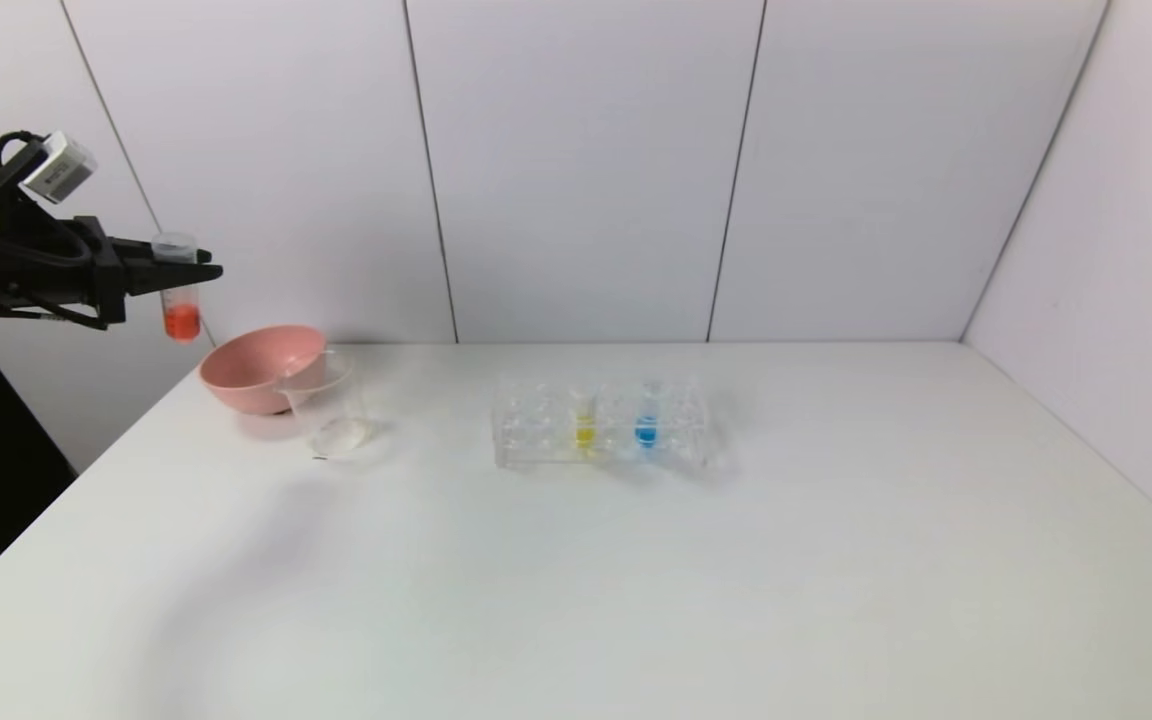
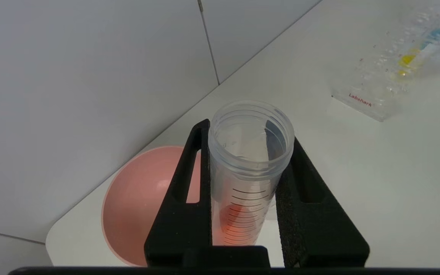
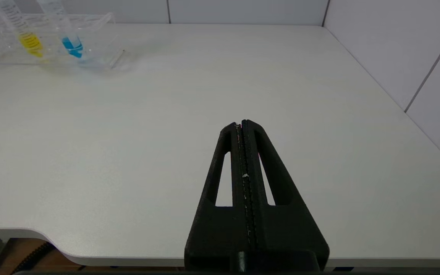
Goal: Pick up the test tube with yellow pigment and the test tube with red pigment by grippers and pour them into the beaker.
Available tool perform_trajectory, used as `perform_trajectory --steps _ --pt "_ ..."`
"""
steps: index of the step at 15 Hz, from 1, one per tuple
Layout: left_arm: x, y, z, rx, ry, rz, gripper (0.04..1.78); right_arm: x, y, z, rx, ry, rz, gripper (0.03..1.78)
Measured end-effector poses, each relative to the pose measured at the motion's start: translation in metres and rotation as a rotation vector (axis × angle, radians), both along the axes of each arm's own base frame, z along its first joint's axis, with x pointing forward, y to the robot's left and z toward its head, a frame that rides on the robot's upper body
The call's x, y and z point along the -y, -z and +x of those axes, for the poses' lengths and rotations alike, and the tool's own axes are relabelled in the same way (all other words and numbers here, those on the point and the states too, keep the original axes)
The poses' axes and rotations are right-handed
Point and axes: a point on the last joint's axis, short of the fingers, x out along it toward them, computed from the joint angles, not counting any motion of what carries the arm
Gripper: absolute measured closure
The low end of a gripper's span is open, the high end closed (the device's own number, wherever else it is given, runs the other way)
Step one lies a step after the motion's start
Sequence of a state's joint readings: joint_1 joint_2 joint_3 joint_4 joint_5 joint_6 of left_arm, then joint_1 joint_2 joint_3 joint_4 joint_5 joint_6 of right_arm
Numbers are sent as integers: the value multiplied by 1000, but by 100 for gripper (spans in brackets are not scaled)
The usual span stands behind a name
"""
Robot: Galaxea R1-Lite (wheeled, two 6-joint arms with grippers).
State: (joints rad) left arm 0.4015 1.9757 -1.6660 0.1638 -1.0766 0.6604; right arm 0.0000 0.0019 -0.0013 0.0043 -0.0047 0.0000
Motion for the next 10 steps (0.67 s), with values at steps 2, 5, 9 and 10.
perform_trajectory --steps 2,5,9,10 --pt "0 -1 -2 -15 27 49 133 0 0 0 0 0 0 170" --pt "0 -5 -6 -31 66 123 133 0 0 0 0 0 0 170" --pt "-5 1 -6 -18 128 214 133 0 0 0 0 0 0 170" --pt "-6 3 -3 -22 127 214 133 0 0 0 0 0 0 170"
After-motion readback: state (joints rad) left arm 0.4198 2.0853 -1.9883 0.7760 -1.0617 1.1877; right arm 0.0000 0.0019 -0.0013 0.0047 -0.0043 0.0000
